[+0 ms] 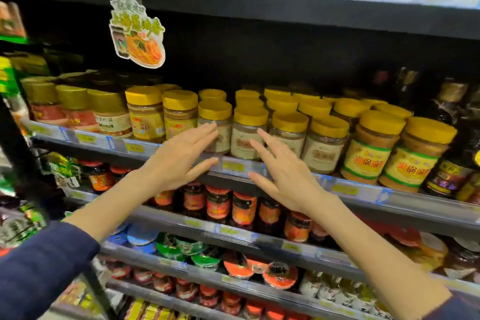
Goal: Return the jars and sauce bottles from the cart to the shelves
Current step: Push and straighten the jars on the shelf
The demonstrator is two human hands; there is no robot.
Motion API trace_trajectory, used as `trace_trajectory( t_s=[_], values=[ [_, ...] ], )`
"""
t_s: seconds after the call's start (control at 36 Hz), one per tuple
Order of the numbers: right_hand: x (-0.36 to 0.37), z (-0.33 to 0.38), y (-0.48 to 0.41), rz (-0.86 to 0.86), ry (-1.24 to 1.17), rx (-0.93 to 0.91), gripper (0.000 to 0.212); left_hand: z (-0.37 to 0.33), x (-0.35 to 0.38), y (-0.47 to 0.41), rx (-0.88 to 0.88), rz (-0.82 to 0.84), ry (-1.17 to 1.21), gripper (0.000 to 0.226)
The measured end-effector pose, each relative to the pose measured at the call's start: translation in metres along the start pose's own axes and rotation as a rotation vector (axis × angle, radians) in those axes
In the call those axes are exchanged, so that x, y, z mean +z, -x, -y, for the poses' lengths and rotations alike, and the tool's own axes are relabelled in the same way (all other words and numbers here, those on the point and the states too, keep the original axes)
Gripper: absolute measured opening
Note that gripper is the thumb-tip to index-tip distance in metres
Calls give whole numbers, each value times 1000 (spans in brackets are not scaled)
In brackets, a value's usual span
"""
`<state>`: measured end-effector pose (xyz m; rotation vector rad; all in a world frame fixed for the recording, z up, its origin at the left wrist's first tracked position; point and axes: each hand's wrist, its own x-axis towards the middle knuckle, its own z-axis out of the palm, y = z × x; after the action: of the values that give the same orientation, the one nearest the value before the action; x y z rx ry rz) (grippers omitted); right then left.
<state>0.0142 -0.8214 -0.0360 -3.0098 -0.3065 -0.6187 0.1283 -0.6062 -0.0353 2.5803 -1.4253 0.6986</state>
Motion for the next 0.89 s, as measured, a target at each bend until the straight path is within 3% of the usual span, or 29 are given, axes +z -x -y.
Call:
trace_trajectory(
  t_s=[0.25,0.44,0.61,0.89],
  values=[
    [25,12,-21,-73,102,141,68,51,5,1,143,66,-65,74],
    [31,14,-24,-75,179,218,77,64,16,-3,207,77,-92,79],
    [30,15,-24,-72,222,265,78,66,21,-7,222,47,-54,87],
    [34,20,-30,-91,286,300,79,63,30,-8,205,-1,-65,79]
  ],
)
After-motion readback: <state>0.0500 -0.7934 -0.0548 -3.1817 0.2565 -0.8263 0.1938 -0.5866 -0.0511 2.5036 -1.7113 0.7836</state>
